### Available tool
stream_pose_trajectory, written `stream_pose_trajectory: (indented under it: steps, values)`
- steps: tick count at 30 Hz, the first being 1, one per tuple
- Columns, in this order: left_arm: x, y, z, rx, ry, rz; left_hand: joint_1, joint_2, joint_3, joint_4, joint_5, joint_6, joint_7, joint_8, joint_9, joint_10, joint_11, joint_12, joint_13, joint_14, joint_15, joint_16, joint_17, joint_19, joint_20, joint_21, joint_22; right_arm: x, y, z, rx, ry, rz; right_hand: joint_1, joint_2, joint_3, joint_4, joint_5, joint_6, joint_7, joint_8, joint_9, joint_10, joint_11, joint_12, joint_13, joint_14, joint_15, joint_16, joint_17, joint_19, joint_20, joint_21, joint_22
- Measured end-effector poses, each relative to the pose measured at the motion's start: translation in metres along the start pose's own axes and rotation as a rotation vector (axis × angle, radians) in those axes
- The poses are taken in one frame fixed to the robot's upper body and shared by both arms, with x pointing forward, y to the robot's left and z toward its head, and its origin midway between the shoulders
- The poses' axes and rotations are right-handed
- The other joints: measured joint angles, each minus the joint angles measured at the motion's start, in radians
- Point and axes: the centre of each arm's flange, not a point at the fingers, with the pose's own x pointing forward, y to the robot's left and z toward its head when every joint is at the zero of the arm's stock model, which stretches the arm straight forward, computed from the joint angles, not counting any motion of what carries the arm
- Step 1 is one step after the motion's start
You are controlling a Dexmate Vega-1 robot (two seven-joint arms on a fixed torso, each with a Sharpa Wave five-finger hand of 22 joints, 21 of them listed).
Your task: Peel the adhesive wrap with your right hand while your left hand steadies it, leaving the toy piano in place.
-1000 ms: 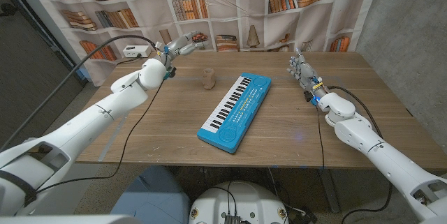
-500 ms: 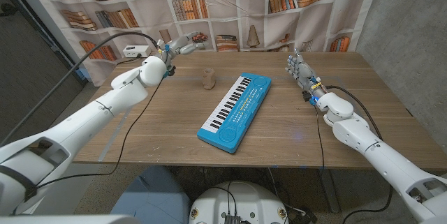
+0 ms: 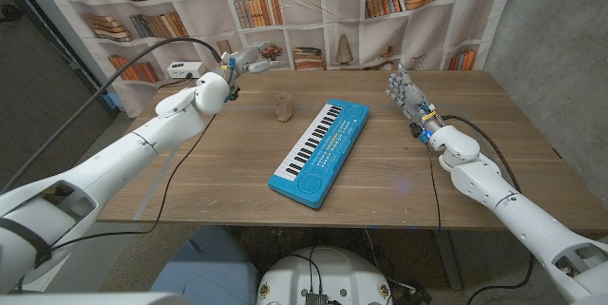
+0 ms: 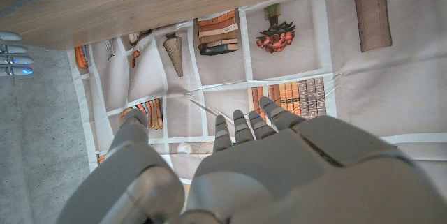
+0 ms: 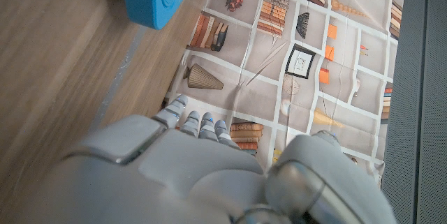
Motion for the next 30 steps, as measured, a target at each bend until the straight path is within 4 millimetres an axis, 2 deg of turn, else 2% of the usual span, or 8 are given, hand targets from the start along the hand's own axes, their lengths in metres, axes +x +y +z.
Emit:
stream_pose_trajectory:
  steps: [12,30]
  values:
    - [0.009,0.007,0.011,0.090,0.017,0.002,0.013,-0.013,0.000,0.000,0.000,0.000,-0.007,0.000,0.000,0.011,-0.010,0.000,0.000,0.011,-0.011,0.000,0.000,0.004,-0.004,0.000,0.000,-0.005,0.001,0.008,0.001,-0.020,0.013,0.010,0.010,0.004,-0.004,0.000,0.000,0.000,0.000,0.000,-0.004,-0.004,0.000,0.000,0.000,0.000,0.000,0.000,0.000,0.000,0.000,0.000]
    - [0.024,0.021,0.033,0.193,-0.015,0.014,0.034,-0.008,0.000,0.000,0.000,0.000,-0.007,0.000,0.000,0.011,-0.010,0.000,0.000,0.011,-0.011,0.000,0.000,0.004,-0.004,0.000,0.000,-0.008,0.003,0.009,-0.011,-0.022,0.025,0.016,0.016,0.008,-0.008,0.000,0.000,0.000,0.000,0.000,-0.004,-0.004,0.000,0.000,0.000,0.000,0.000,0.000,0.000,0.000,0.000,0.000]
